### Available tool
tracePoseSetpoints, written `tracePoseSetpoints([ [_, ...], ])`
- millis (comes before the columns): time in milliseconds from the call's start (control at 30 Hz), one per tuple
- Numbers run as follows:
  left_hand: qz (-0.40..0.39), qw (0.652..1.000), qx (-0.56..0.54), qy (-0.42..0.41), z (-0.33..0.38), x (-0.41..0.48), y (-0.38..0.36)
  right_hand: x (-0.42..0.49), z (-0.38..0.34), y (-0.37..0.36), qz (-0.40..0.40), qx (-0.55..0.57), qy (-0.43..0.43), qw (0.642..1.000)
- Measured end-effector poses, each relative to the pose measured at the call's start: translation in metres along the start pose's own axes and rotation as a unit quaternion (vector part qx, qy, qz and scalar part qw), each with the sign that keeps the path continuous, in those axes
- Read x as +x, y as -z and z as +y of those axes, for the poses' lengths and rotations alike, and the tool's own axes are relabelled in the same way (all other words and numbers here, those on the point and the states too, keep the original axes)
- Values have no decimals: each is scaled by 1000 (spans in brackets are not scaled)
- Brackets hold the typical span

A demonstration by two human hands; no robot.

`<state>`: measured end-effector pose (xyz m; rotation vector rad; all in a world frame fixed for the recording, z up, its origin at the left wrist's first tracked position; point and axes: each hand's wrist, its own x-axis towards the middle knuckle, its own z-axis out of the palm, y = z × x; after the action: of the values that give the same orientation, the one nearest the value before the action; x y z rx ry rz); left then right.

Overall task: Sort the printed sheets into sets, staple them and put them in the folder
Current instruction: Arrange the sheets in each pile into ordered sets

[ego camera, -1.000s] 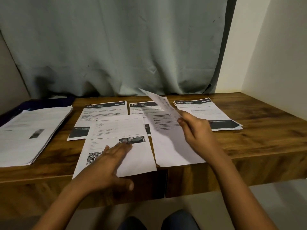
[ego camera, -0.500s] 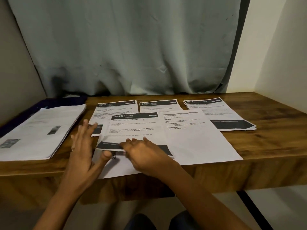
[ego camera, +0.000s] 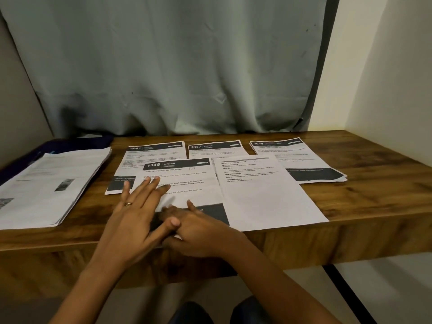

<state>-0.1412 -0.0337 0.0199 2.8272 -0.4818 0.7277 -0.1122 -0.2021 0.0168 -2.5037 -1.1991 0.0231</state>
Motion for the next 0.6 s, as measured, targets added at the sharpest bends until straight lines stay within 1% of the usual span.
tracePoseSetpoints([
  [33, -3, 1000, -8, -2, 2, 2, -1, -6, 3, 8, 13, -1, -8, 1000],
  [100, -18, 999, -34, -11, 7, 4, -4, -27, 17, 26, 65, -22, -50, 996],
  [167, -71, 995, -66, -7, 15, 6, -6, -53, 38, 42, 109, -51, -112, 986],
  [233, -124, 990, -65, -22, 24, 9, -13, -80, 59, 50, 101, -66, -175, 977],
  [300, -154, 986, -25, -59, 30, 13, -26, -99, 73, 50, 67, -65, -215, 972],
  [367, -181, 980, 21, -78, 31, 17, -38, -110, 84, 45, 42, -75, -222, 971],
  [433, -193, 977, 38, -80, 29, 18, -47, -116, 89, 40, 26, -78, -220, 972],
  [600, -177, 980, 44, -74, 27, 15, -50, -123, 97, 37, 40, -70, -198, 977],
])
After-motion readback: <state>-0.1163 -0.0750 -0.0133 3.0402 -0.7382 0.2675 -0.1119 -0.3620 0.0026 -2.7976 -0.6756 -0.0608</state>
